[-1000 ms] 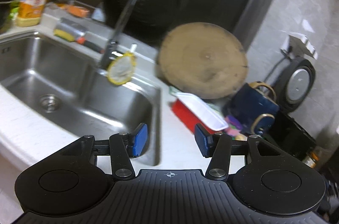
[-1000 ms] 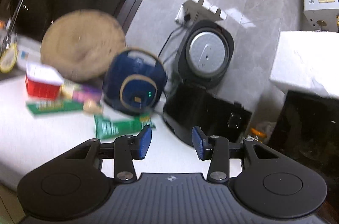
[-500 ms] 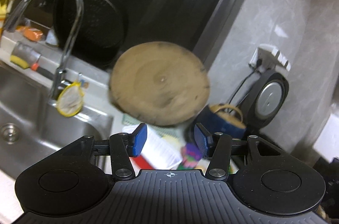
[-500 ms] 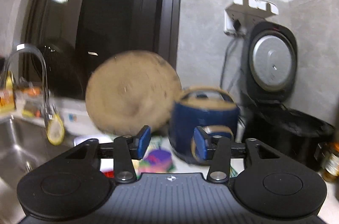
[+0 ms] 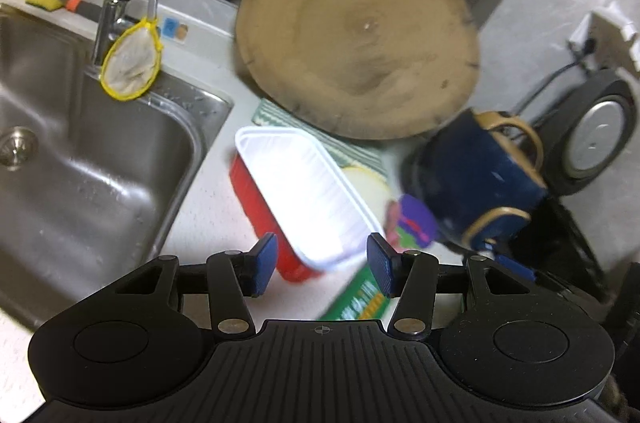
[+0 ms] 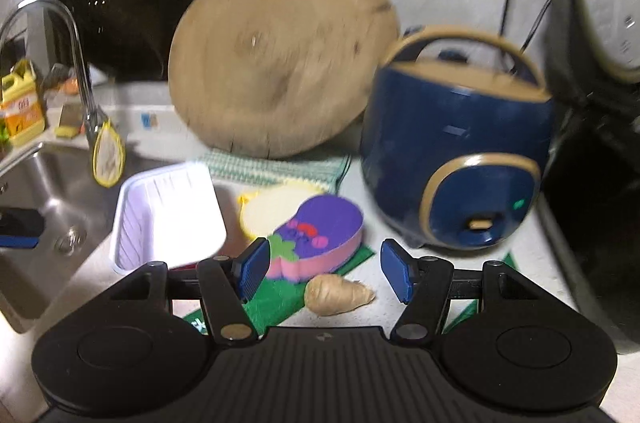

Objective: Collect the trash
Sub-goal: 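Grasp the purple-pink sponge with the right gripper while the left gripper approaches the red tray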

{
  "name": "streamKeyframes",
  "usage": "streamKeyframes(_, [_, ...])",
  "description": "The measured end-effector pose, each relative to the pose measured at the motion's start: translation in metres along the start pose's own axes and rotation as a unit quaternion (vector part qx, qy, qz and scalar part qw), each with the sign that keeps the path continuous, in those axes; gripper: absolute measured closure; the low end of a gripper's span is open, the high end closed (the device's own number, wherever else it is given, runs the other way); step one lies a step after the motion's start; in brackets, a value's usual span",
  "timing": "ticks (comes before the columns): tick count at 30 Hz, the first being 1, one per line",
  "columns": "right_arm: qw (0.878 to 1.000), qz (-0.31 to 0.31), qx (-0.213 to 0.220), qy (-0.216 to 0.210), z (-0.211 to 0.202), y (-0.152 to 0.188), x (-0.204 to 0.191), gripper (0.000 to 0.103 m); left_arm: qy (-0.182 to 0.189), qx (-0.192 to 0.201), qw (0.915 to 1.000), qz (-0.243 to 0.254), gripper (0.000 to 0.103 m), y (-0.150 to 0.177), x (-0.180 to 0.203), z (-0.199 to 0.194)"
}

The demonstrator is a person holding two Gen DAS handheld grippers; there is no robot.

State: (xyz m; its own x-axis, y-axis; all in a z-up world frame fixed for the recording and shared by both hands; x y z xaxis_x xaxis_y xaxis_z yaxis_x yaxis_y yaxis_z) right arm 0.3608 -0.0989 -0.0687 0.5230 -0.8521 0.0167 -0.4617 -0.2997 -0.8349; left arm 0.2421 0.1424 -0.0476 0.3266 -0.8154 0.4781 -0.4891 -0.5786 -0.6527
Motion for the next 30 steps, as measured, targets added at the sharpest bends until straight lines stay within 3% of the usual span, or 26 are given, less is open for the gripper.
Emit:
streamKeyframes(4, [1.000,0.004,-0.020,-0.022,0.023,0.004,0.003,0.041,-0.045,0.015,0.9989,0.002,0.049,-0.010,0.003,0.037])
streamKeyframes(9, [0.999,0.000,-0.036,-0.041,0.033,0.010,0.006,0.041,-0.110,-0.028,0.9933,0.025,0.049,-0.005,-0.001,0.081])
streamKeyframes(11, [0.999,-0.017,-0.034,-0.033,0.035,0.011,0.007,0.041,-0.111,-0.040,0.9927,0.024,0.049,-0.002,-0.002,0.092])
streamKeyframes(12, [0.999,-0.024,-0.032,-0.028,0.035,0.011,0.009,0.041,-0.104,-0.047,0.9932,0.021,0.052,0.000,-0.003,0.096])
streamKeyframes(13, [0.999,-0.030,-0.030,-0.024,0.035,0.011,0.011,0.041,-0.098,-0.051,0.9937,0.019,0.065,0.001,-0.002,0.097])
streamKeyframes(14, [0.999,-0.034,-0.030,-0.022,0.036,0.011,0.013,0.041,-0.096,-0.055,0.9937,0.021,0.079,0.002,-0.002,0.098])
streamKeyframes(19, [0.998,-0.038,-0.034,-0.025,0.047,0.005,0.013,0.039,-0.092,-0.060,0.9933,0.034,0.082,0.012,-0.003,0.077])
streamKeyframes(25, [0.997,-0.052,-0.054,-0.036,0.078,-0.010,-0.009,0.037,-0.113,-0.064,0.9908,0.037,0.082,0.026,-0.021,0.037])
streamKeyframes(28, [0.995,-0.059,-0.072,-0.019,0.102,-0.015,-0.018,0.036,-0.121,-0.059,0.9903,0.031,0.082,0.029,-0.030,0.022])
streamKeyframes(30, [0.996,-0.057,-0.069,-0.004,0.114,-0.017,-0.021,0.030,-0.109,-0.057,0.9922,0.020,0.083,0.031,-0.033,0.015])
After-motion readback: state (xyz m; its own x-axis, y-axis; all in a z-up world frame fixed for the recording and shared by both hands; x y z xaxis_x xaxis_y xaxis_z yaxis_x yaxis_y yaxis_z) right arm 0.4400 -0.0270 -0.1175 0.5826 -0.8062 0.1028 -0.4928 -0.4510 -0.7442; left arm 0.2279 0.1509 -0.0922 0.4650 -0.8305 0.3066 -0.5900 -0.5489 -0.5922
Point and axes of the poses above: each gripper's, at about its wrist camera, not at the fingertips, and z roughly the way its jaws point, x to its right, y to its underside, the point moved 5 cm from there along z, roughly the way its jaws point, and after that the axes turned 1 degree about -x, right-handed, at the moved point
